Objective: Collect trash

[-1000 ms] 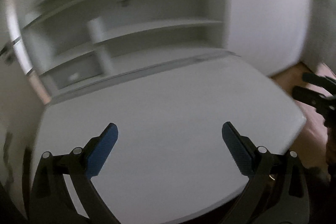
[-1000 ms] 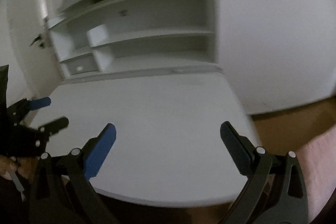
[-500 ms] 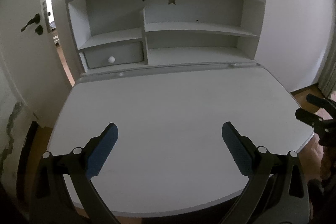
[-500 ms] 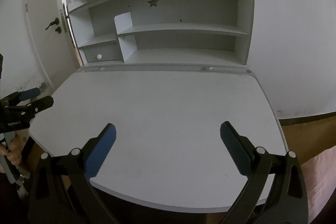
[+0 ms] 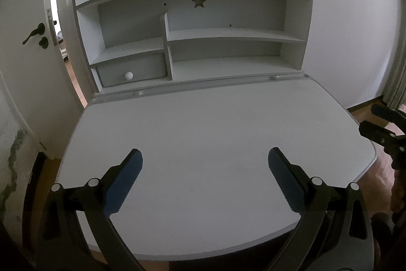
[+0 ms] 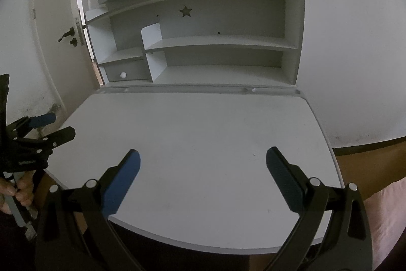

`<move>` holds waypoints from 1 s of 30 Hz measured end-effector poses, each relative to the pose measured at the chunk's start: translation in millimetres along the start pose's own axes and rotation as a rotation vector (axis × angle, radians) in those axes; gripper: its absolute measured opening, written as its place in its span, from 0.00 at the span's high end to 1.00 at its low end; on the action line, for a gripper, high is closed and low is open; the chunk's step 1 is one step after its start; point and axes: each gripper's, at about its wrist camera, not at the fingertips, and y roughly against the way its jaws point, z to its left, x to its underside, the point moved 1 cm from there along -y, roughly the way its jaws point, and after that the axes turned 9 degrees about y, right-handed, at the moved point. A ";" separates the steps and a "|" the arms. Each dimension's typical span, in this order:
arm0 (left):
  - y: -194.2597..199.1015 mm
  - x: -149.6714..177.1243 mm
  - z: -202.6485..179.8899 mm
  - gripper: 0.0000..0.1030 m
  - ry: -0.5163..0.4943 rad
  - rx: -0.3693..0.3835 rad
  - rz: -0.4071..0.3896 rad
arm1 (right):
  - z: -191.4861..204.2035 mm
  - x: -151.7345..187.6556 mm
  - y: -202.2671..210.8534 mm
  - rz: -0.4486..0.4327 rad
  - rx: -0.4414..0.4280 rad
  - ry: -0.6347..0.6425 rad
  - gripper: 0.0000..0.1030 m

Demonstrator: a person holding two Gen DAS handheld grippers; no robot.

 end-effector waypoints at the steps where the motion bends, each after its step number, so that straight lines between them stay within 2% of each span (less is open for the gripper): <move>1: 0.0 0.2 -0.7 0.07 -0.001 0.002 0.001 | 0.0 0.0 0.5 0.001 -0.001 0.002 0.07; 30: -3.9 3.9 -4.6 0.07 -0.011 0.004 0.018 | 1.2 0.1 1.4 0.003 -0.010 0.018 0.07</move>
